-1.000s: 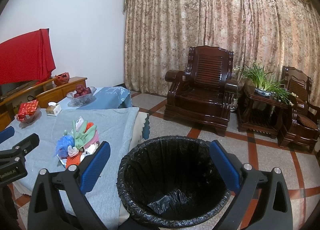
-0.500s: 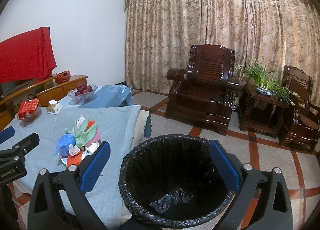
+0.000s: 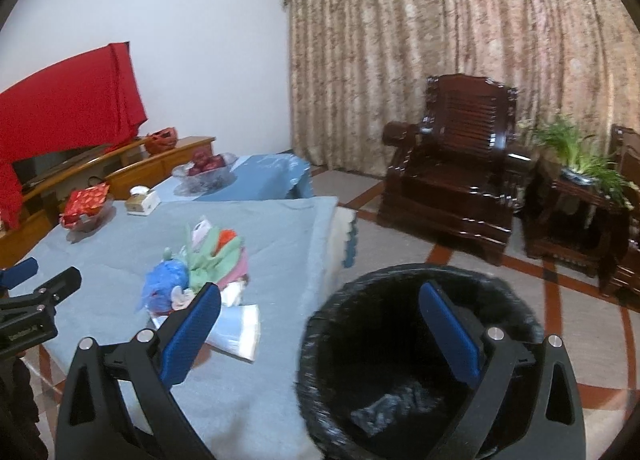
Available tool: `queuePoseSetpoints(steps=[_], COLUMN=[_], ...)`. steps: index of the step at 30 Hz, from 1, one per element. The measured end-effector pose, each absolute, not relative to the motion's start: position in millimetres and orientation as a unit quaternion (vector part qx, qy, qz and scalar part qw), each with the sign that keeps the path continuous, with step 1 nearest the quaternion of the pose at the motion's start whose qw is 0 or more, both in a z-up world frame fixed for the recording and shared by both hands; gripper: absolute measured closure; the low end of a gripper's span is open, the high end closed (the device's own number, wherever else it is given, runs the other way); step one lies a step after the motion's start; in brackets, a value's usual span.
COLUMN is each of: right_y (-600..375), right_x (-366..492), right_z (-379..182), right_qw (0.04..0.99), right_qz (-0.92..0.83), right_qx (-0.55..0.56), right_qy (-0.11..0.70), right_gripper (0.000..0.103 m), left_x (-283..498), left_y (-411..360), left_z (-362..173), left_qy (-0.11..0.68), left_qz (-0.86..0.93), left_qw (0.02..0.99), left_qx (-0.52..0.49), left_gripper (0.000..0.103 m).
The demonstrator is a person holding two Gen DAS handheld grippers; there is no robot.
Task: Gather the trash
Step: 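Grasp the blue plastic bag with the left tool while the right tool grasps the green glove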
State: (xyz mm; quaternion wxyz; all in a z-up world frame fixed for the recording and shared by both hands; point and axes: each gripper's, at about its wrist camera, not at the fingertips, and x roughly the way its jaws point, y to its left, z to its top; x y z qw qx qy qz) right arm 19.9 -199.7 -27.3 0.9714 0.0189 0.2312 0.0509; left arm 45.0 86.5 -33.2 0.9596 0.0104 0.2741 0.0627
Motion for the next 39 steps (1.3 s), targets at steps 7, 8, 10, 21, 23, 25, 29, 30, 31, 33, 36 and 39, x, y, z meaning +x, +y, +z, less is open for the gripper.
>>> queuePoseSetpoints(steps=[7,8,10,21,23,25,29,30,31,33,36,39], right_y=[-156,-149,-135,-110,-109,-108,-107,-108,-109,-110,-107,-103], right_x=[58,64,74,117,125,134,146,149,153,158,164,167], right_z=[-53,-57,-65,-98,-101,-105,-106,-106,-106,-106,-106,-106], right_qw=[0.962,0.96,0.957,0.944,0.944,0.943,0.945,0.945,0.945,0.945,0.945,0.944], right_qz=[0.089,0.097,0.107,0.112,0.108,0.103,0.095,0.094,0.092,0.091,0.094,0.105], right_qx=[0.009,0.009,0.004,-0.021,-0.024,-0.025,-0.029,-0.028,-0.026,-0.025,-0.024,-0.025], right_qy=[0.259,0.263,0.27,0.309,0.312,0.315,0.313,0.313,0.312,0.312,0.312,0.312], right_gripper=[0.018,0.019,0.022,0.034,0.034,0.034,0.034,0.034,0.034,0.034,0.034,0.034], left_x=[68,71,79,128,140,150,172,176,179,188,198,206], left_y=[120,123,132,139,139,138,133,131,129,125,122,122], left_z=[-58,-61,-71,-109,-115,-117,-118,-118,-118,-121,-128,-136], left_qy=[0.289,0.29,0.297,0.327,0.333,0.335,0.333,0.333,0.333,0.338,0.353,0.368], left_qz=[0.081,0.082,0.083,0.057,0.053,0.049,0.035,0.031,0.027,0.016,0.004,-0.032], left_qw=[0.954,0.953,0.951,0.943,0.941,0.941,0.942,0.943,0.942,0.941,0.936,0.929], left_qx=[0.011,0.011,0.01,0.002,-0.002,-0.003,-0.005,-0.003,-0.001,-0.001,-0.003,-0.022], left_gripper=[0.005,0.007,0.011,0.019,0.021,0.022,0.023,0.023,0.026,0.031,0.042,0.074])
